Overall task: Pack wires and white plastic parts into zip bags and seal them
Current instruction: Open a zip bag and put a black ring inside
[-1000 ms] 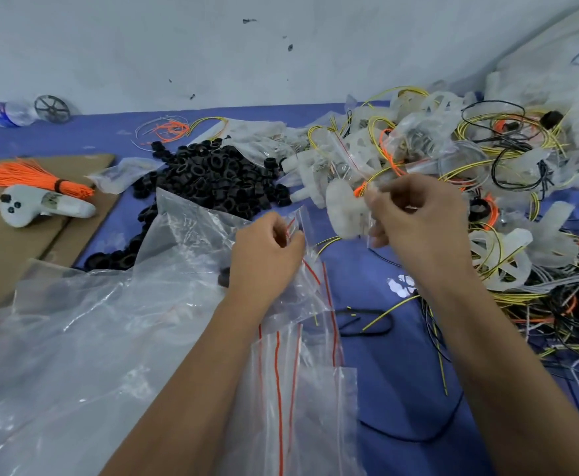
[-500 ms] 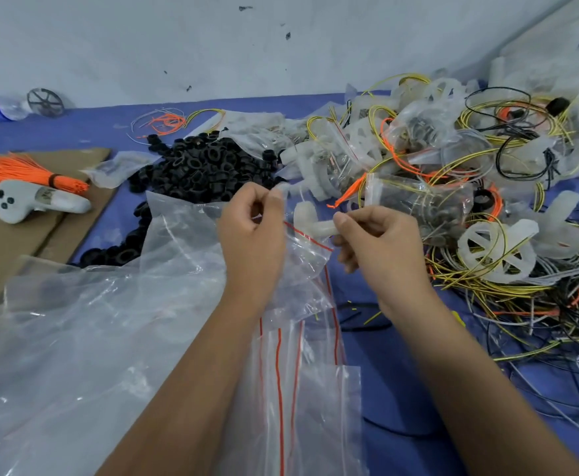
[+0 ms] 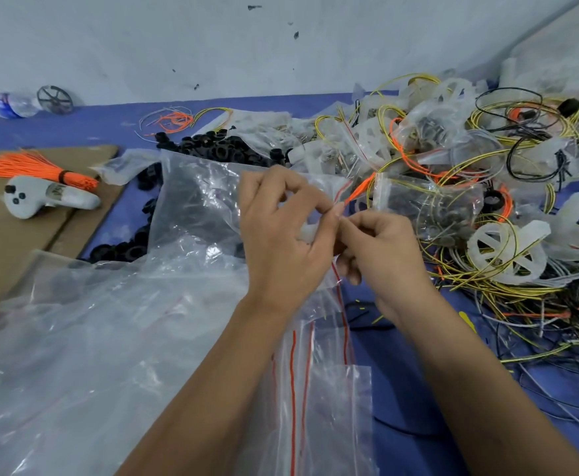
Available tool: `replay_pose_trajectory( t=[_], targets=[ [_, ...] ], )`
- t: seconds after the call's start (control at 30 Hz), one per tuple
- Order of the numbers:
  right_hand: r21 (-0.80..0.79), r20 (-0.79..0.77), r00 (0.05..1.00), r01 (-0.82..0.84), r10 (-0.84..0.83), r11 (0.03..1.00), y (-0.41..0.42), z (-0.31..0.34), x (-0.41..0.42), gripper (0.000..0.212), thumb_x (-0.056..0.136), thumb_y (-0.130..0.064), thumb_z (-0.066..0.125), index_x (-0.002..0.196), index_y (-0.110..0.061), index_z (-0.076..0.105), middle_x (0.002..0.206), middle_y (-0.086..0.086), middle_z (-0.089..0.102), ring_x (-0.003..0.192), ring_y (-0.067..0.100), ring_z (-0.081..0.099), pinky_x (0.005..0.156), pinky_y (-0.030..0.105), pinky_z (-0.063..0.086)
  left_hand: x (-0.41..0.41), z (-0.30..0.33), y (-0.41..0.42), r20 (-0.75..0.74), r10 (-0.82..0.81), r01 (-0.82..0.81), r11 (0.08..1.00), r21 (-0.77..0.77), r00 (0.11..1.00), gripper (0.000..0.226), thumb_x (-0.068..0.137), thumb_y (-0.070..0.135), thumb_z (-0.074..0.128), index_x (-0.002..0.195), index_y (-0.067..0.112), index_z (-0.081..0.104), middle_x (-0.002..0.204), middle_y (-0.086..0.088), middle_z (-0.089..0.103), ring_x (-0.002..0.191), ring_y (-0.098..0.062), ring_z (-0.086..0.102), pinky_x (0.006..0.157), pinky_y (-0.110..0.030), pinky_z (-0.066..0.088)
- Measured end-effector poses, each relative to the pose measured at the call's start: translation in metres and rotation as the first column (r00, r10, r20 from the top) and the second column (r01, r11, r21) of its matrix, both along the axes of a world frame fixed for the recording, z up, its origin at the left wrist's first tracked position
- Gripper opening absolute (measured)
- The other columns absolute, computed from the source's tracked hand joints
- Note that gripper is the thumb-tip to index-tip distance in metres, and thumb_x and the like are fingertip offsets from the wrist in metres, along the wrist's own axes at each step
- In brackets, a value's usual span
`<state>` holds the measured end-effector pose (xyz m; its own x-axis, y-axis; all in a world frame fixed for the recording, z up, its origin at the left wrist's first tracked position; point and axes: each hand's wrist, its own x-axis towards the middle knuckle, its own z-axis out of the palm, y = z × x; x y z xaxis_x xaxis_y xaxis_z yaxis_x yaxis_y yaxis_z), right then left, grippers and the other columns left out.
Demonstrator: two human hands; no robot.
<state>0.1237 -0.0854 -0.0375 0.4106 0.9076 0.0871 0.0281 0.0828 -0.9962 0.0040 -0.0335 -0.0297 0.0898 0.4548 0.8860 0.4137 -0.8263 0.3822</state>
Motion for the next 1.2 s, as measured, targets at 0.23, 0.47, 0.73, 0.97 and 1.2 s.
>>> replay_pose_trajectory(
  t=[0.23,0.47,0.73,0.97,1.2],
  targets=[
    [0.085,-0.129,0.991,-0.008,0.019,0.996,0.005,-0.005,-0.011,0.011,0.086,-0.001,0.063,0.094,0.006,0.066,0.078,0.014,0.074,0.075,0.019,0.069,0.065,0.032,0.057,0.007,-0.004,-0.012,-0.025,-0.193,0.192,0.980,-0.051,0.981,0.015,0.083,0.002,0.081,0.073,0.004,0.070,0.074,-0.003,0.059,0.070,-0.014,0.052,0.066,-0.018,0.040],
    [0.229,-0.364,0.816,-0.390,0.450,0.892,0.005,-0.006,-0.016,0.035,0.090,-0.008,0.049,0.077,-0.023,0.078,0.081,-0.005,0.073,0.083,0.004,0.069,0.077,0.018,0.055,0.008,-0.001,-0.015,0.034,-0.229,0.231,0.970,-0.078,0.973,0.016,0.082,0.001,0.081,0.072,0.005,0.069,0.074,0.009,0.050,0.067,-0.003,0.045,0.068,-0.011,0.035],
    [0.055,-0.230,0.934,-0.267,0.272,0.962,0.009,-0.011,-0.008,0.023,0.094,-0.005,0.058,0.091,-0.011,0.080,0.096,0.021,0.075,0.087,0.026,0.065,0.076,0.039,0.052,0.011,-0.005,-0.006,0.165,-0.187,0.237,0.897,-0.373,0.968,0.021,0.084,0.012,0.080,0.070,0.015,0.065,0.064,0.013,0.052,0.058,-0.007,0.050,0.059,-0.020,0.039],
    [0.150,0.481,0.824,0.258,-0.298,0.954,-0.002,0.005,0.012,0.016,0.091,-0.007,0.061,0.090,-0.015,0.073,0.075,-0.002,0.073,0.060,0.016,0.070,0.064,0.041,0.060,0.012,-0.021,0.009,0.294,-0.197,0.346,0.687,-0.639,0.935,0.028,0.094,0.023,0.073,0.072,0.016,0.058,0.054,-0.012,0.055,0.041,-0.021,0.053,0.045,-0.025,0.042],
    [0.335,0.745,0.409,0.455,-0.528,0.825,-0.042,0.069,0.074,0.013,0.089,-0.020,0.062,0.090,-0.019,0.075,0.079,-0.003,0.073,0.073,0.019,0.065,0.071,0.034,0.051,0.019,-0.033,0.011,0.353,-0.362,0.496,0.467,-0.732,0.863,0.027,0.104,0.017,0.058,0.081,0.005,0.052,0.051,0.005,0.050,0.038,-0.007,0.047,0.041,-0.020,0.041]
  ],
)
